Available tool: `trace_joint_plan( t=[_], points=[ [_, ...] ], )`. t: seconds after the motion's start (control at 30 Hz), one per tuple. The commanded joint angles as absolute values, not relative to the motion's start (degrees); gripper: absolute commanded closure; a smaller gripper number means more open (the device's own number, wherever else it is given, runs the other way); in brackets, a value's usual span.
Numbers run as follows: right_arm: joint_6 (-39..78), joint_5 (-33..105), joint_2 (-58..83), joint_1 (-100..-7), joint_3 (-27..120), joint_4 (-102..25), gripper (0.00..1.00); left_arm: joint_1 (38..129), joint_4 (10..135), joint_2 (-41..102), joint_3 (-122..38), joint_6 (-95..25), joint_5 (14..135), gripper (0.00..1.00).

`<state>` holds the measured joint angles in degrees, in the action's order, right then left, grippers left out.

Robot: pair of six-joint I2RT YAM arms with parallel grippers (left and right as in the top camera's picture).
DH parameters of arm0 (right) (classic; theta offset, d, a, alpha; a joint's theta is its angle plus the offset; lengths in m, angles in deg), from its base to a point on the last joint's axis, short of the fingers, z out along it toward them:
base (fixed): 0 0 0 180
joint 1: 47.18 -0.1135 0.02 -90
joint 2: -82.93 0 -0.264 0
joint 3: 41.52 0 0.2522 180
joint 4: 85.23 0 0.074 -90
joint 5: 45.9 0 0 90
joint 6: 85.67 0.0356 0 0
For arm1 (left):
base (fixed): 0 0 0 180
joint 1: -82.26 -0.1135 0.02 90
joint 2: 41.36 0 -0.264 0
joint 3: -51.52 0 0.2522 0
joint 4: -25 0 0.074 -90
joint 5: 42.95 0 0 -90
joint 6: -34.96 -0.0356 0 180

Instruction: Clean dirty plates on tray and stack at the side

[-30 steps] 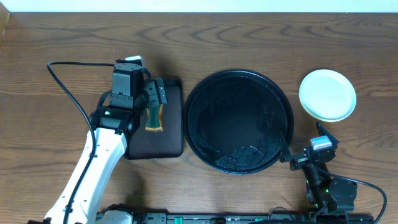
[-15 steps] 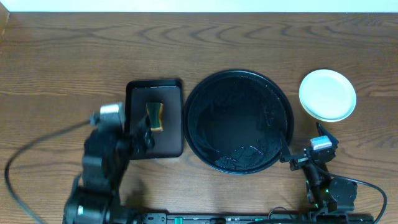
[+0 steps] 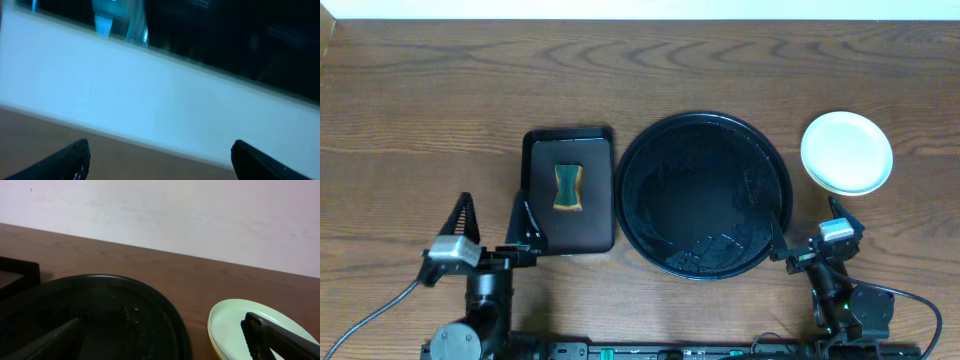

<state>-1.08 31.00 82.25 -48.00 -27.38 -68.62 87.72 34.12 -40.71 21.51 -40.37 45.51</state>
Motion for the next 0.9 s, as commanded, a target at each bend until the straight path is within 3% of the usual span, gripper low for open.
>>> trace_joint_plan(
  t=[0.0,0.13,0.4,0.67,0.87],
  points=[
    [-0.4,31.2,82.6,-48.4,-27.4,-68.3,0.01,87.4,27.9,-41.2,24.9,-39.9,46.6,0.10],
    [-0.4,31.2,82.6,-48.4,-27.4,-68.3,0.01,87.4,22.6,-41.2,29.6,-39.7,46.8,0.10],
    [-0.4,31.2,82.6,-48.4,-27.4,-68.3,0.01,87.4,23.6,-41.2,36.8,-39.7,46.8,0.10],
    [-0.4,31.2,82.6,-48.4,-27.4,-68.3,0.01,87.4,43.5,-41.2,37.5,-40.0,46.7,0.10],
    [-0.4,31.2,82.6,-48.4,-27.4,-68.3,0.01,87.4,43.0,-41.3,37.5,-41.3,46.6,0.09]
  ],
)
